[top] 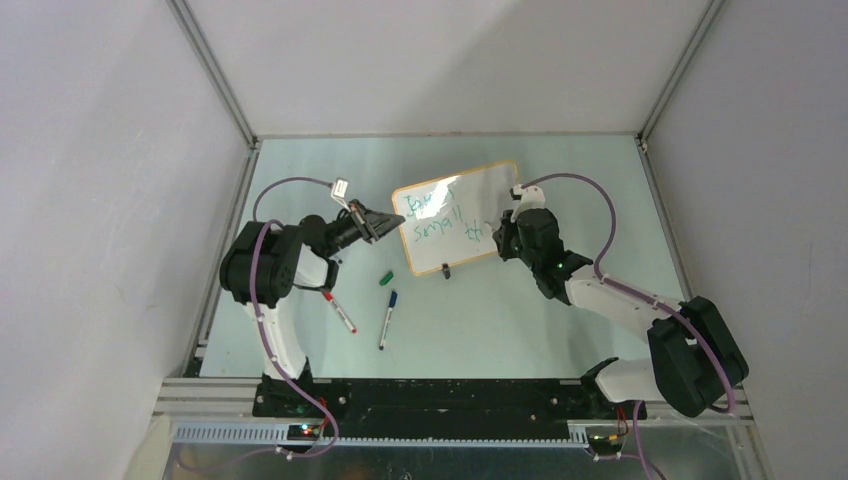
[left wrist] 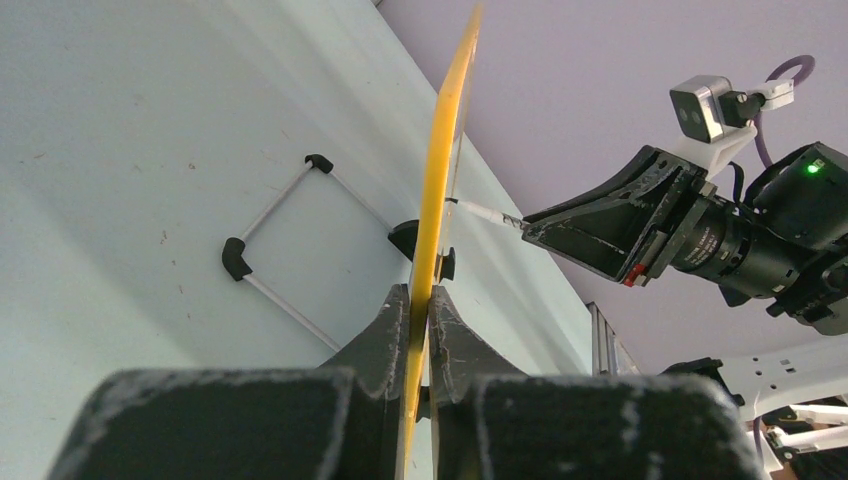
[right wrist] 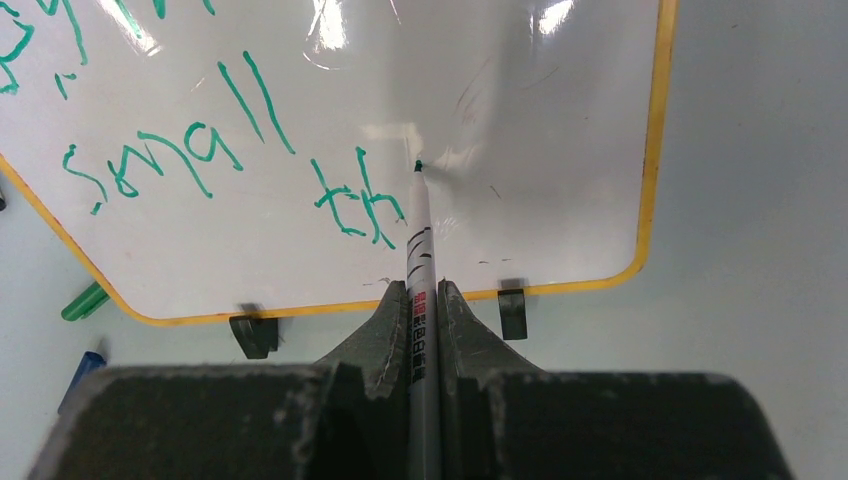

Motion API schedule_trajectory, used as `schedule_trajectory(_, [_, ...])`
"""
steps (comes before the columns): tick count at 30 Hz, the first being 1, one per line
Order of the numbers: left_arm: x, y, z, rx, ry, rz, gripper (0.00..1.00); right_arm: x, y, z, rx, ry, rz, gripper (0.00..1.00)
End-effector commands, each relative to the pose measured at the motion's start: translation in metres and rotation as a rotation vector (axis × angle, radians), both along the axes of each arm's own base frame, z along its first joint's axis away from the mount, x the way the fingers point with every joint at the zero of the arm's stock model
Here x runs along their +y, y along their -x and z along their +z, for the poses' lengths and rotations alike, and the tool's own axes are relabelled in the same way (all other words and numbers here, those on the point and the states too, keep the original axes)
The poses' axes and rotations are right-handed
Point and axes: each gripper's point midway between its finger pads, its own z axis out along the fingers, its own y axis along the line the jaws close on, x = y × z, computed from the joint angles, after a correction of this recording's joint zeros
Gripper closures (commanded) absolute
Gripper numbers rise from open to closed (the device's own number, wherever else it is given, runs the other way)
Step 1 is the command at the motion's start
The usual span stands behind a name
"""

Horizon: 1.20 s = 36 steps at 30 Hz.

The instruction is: Write a sentence on the whiteboard

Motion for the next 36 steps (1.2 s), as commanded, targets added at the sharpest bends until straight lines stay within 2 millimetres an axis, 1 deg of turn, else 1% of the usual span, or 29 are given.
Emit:
schedule_trajectory(1, [-0.004, 0.008, 0.022, -0.089, 0.006, -0.028, 1.00, -0.001, -0.007, 0.019, -0.036, -0.015, -0.017, 1.00])
schedule_trajectory(6, [-0.004, 0.008, 0.022, -0.088, 0.007, -0.027, 1.00, -0.002, 0.004, 0.025, -0.055, -0.023, -0.004, 1.00])
schedule_trajectory(11, [-0.004, 0.008, 0.023, -0.091, 0.007, -0.028, 1.00, -0.002, 0.014, 0.021, -0.052, -0.024, 0.006, 1.00])
schedule_trajectory(22, [-0.004, 0.008, 0.022, -0.089, 0.007, -0.028, 1.00, -0.004, 0.008, 0.008, -0.021, 0.009, -0.019, 1.00])
schedule_trajectory(30, [-0.004, 0.008, 0.022, -0.089, 0.007, -0.029, 1.00, 0.000, 0.000, 0.004, -0.009, 0.015, -0.017, 1.00])
schedule_trajectory(36, [-0.004, 0.007, 0.023, -0.090, 0.007, -0.029, 1.00, -0.001, 0.000, 0.001, 0.003, 0.021, -0.021, 1.00])
